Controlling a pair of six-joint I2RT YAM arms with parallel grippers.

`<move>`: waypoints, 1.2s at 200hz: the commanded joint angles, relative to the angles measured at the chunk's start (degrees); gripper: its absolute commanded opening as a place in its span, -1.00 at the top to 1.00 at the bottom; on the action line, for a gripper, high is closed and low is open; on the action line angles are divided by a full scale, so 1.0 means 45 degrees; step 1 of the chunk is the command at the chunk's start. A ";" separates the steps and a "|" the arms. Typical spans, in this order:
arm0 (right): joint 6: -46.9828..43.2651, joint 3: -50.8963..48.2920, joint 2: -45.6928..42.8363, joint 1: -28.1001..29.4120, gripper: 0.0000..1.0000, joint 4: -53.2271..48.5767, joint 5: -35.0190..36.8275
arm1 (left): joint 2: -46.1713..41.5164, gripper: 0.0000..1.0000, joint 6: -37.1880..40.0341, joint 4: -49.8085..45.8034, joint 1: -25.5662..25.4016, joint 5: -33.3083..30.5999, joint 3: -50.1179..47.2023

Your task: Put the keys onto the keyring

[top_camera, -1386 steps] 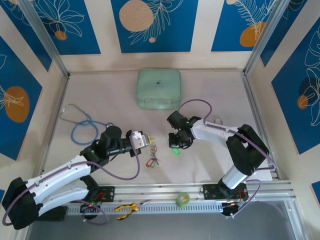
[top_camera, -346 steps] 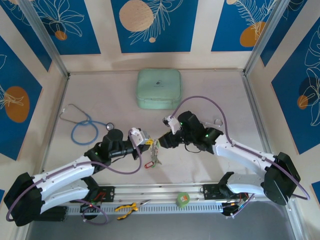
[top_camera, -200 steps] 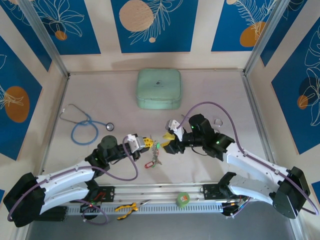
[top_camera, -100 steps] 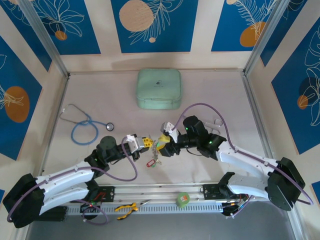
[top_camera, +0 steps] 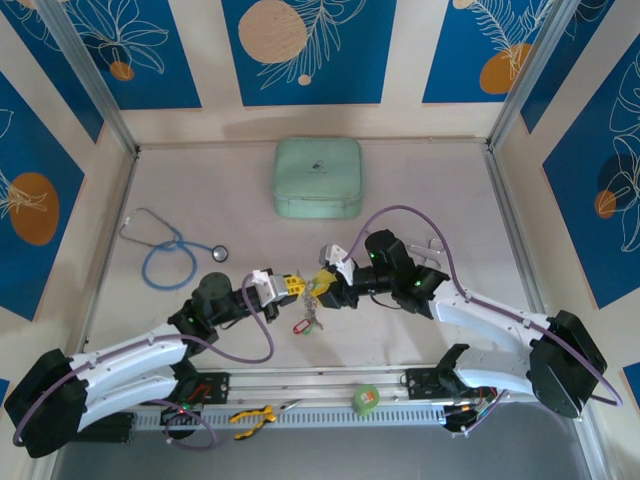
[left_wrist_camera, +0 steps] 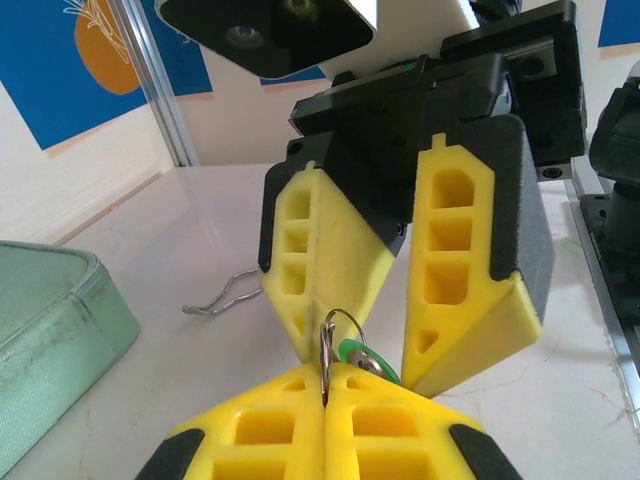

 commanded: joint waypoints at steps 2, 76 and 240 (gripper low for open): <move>-0.0441 0.0046 -0.0014 -0.0157 0.43 -0.0413 -0.0785 | -0.0293 1.00 0.0338 0.0233 -0.0081 0.0312 -0.0054; -0.0854 0.0406 -0.0141 -0.0472 0.91 -0.1318 -0.1343 | -0.0388 1.00 0.0430 0.0095 -0.0091 0.0295 -0.0054; -0.1203 0.3215 0.0953 -0.0531 1.00 -0.6817 -0.0513 | -0.0528 1.00 0.0821 -0.0608 -0.0089 0.0047 0.0102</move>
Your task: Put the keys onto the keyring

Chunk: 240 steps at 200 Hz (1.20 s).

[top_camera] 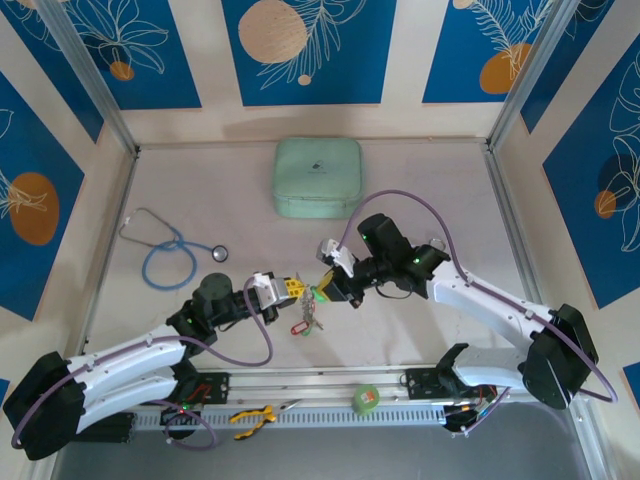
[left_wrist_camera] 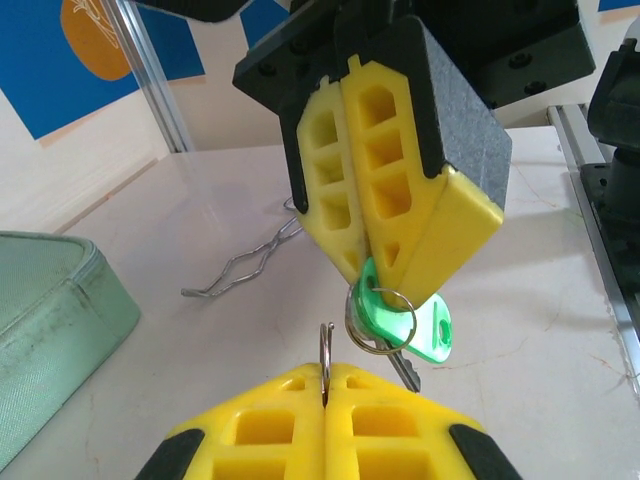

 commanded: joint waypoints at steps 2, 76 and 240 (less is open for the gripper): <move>-0.0430 0.0354 0.0070 -0.0065 1.00 -0.1083 0.0315 | -0.0291 1.00 0.0161 0.0164 -0.0090 0.0058 0.0146; -0.0938 0.0405 0.0111 -0.0119 1.00 -0.1266 0.0913 | -0.0305 1.00 0.0128 0.0087 -0.0081 0.0085 0.0165; 0.4913 0.0939 0.4937 -0.1861 0.82 -0.3195 0.3316 | -0.0302 1.00 0.0194 -0.0226 -0.0085 -0.0145 0.0244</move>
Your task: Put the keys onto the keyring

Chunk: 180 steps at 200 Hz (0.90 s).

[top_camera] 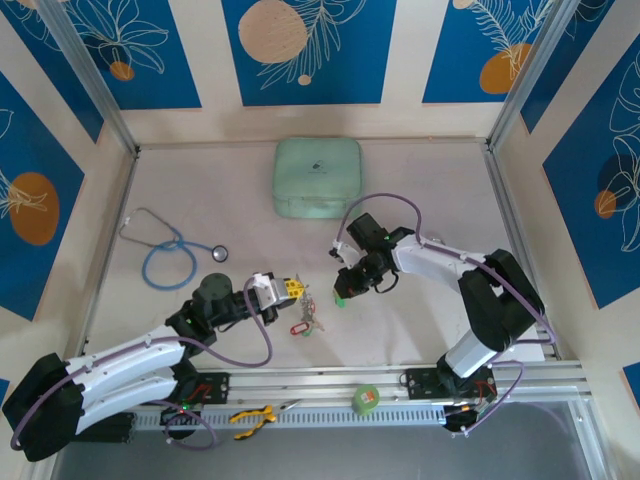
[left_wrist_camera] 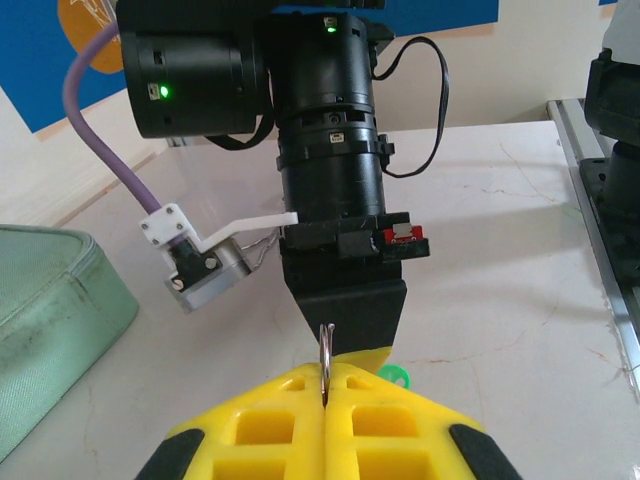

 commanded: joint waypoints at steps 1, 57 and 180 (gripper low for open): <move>0.0666 0.0036 0.0056 -0.0247 0.79 -0.0907 0.0825 | -0.0194 1.00 0.0197 0.0080 -0.0078 -0.0089 0.0244; 0.1706 0.0415 -0.0037 -0.0598 0.13 -0.2279 0.3693 | -0.0119 1.00 0.0184 0.0122 -0.0074 -0.0106 0.0238; 0.2412 0.0767 0.0505 0.0653 0.20 -0.0828 0.4592 | -0.0183 1.00 0.0256 0.0050 -0.0091 -0.0123 0.0239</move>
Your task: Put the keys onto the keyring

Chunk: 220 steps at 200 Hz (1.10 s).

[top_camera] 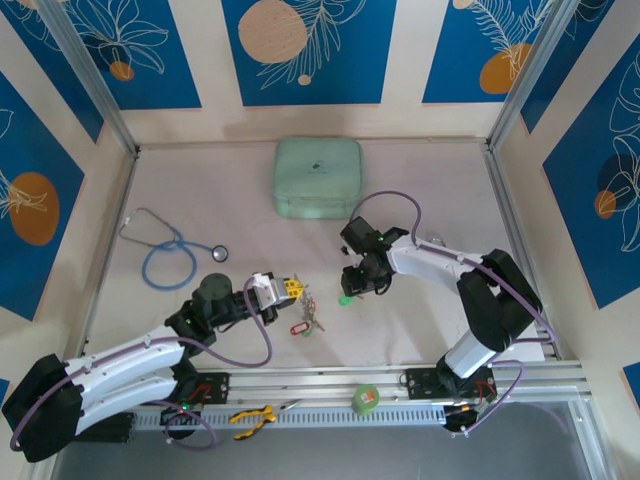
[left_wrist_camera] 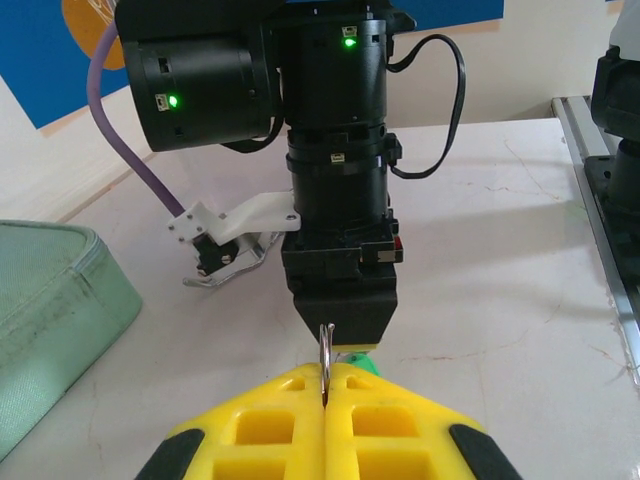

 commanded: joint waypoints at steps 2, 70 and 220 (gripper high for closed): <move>-0.0181 0.0388 0.0433 -0.0064 0.21 0.0189 -0.0402 | -0.0086 1.00 0.0243 0.0186 -0.0086 -0.0022 0.0243; -0.0556 0.0790 0.1237 -0.0124 0.33 0.0211 -0.0896 | -0.0127 1.00 0.0244 0.0097 -0.0085 -0.0033 0.0263; -0.0649 0.1029 0.1537 -0.0144 0.79 -0.0003 -0.0691 | -0.0120 1.00 0.0256 0.0108 -0.0076 -0.0031 0.0273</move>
